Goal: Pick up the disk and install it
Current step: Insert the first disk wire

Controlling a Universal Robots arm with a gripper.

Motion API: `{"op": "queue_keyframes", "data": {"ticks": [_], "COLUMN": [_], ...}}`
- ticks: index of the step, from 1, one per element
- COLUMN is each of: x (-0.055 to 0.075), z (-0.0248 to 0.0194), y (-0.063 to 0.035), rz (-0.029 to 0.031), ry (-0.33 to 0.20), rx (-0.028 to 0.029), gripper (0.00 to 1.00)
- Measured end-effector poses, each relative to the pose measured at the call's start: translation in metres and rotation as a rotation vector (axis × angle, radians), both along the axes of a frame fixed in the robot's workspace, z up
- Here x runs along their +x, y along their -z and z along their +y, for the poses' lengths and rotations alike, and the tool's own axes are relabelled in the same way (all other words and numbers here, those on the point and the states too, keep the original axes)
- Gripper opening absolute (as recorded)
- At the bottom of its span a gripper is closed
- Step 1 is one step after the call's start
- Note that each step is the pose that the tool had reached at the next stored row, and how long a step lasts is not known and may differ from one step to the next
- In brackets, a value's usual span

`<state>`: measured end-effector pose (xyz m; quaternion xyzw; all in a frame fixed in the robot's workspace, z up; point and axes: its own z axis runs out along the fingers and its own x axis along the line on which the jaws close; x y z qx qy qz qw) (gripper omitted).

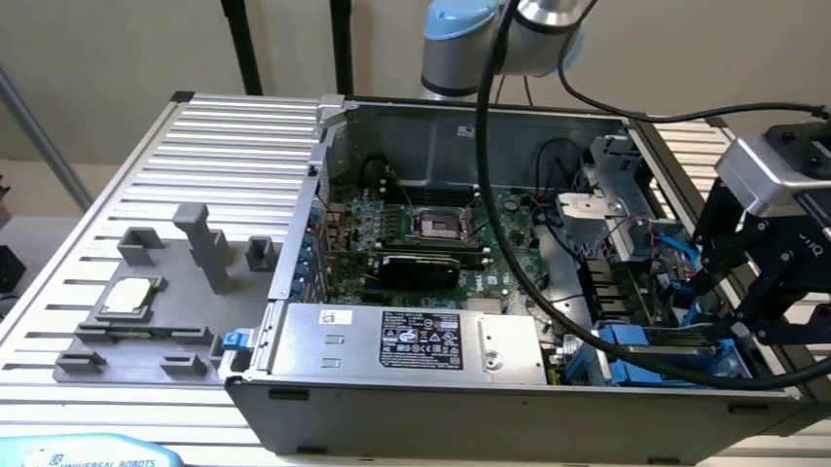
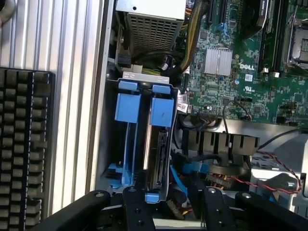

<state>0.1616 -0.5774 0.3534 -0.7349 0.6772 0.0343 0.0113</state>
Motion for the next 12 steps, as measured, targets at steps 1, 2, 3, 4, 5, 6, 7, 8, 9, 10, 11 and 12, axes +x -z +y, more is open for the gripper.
{"op": "queue_keyframes", "data": {"ticks": [1, 2, 3, 4, 5, 6, 7, 8, 9, 10, 11, 12], "x": [-0.0007, -0.0013, -0.0019, -0.0028, -0.004, -0.0056, -0.0069, -0.0082, -0.0088, -0.0088, -0.0089, -0.0089], "z": [0.0019, 0.0046, 0.0071, 0.0089, 0.0099, 0.0104, 0.0105, 0.0105, 0.0104, 0.0097, 0.0081, 0.0053], "y": [0.0009, 0.0015, 0.0018, 0.0022, 0.0024, 0.0026, 0.0026, 0.0027, 0.0027, 0.0026, 0.0027, 0.0027], "rz": [-0.0002, -0.0002, -0.0001, -0.0001, -0.0001, -0.0001, -0.0001, -0.0001, -0.0001, -0.0002, -0.0001, -0.0001], "ry": [-0.001, -0.002, -0.002, -0.003, -0.004, -0.005, -0.005, -0.006, -0.006, -0.006, -0.006, -0.006], "rx": [0.0, -0.0001, -0.0003, -0.0003, -0.0002, -0.0003, -0.0006, -0.0004, -0.0005, -0.0008, -0.0007, -0.0007], "gripper": [0.47, 0.47, 0.48, 0.48, 0.54, 0.54, 0.6, 0.67, 0.67, 0.67, 0.67, 0.67]}}
